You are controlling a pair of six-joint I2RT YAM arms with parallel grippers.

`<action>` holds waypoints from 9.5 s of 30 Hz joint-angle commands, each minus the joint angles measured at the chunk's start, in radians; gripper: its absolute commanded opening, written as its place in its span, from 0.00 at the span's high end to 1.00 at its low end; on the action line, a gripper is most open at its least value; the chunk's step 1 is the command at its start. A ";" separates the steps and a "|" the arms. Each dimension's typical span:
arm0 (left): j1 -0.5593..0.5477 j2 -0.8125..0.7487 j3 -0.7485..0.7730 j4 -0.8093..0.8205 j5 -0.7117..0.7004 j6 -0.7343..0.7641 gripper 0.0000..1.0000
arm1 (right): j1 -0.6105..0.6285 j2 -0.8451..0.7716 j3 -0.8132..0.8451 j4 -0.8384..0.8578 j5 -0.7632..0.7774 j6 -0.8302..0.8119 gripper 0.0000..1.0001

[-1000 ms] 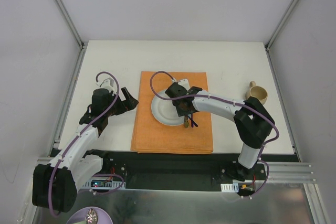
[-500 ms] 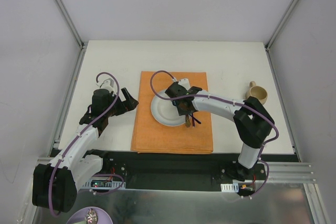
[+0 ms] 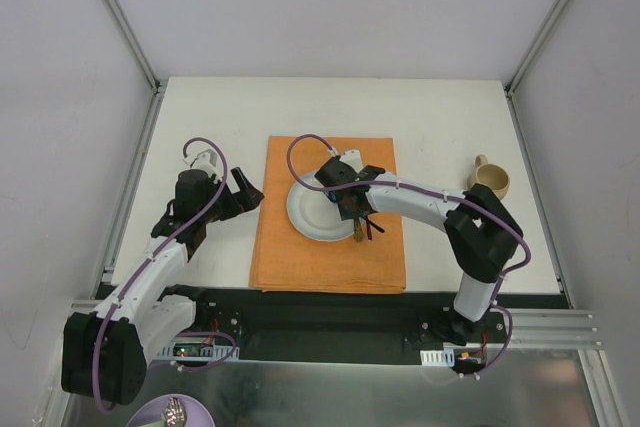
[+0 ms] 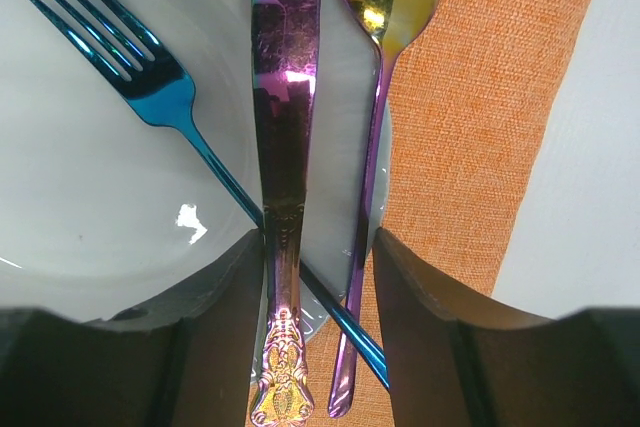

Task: Set the dinner table for one person
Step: Pick up the knife with the napkin, then place the knife at the center of the board, then adjust the utensils on the napkin.

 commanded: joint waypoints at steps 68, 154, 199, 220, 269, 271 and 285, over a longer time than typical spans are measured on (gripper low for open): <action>-0.011 0.003 -0.007 0.008 -0.012 0.016 0.01 | 0.006 -0.053 0.032 -0.093 0.055 -0.023 0.50; -0.011 0.035 -0.002 0.008 -0.023 0.020 0.01 | -0.656 -0.118 -0.182 -0.042 -0.100 -0.207 0.99; -0.011 0.026 0.001 0.006 -0.024 0.028 0.01 | -0.333 -0.150 -0.174 0.251 -0.559 -0.183 0.39; -0.011 0.033 0.001 0.006 -0.024 0.028 0.01 | -0.279 -0.251 -0.109 0.131 -0.389 -0.207 0.39; -0.011 0.046 0.012 0.003 -0.030 0.036 0.01 | -0.184 -0.012 -0.086 0.265 -0.473 -0.270 0.99; -0.010 0.046 0.010 0.003 -0.027 0.036 0.01 | -0.184 -0.010 -0.088 0.268 -0.473 -0.270 0.99; -0.011 0.044 0.009 0.003 -0.032 0.033 0.01 | -0.185 -0.035 -0.099 0.274 -0.458 -0.244 0.99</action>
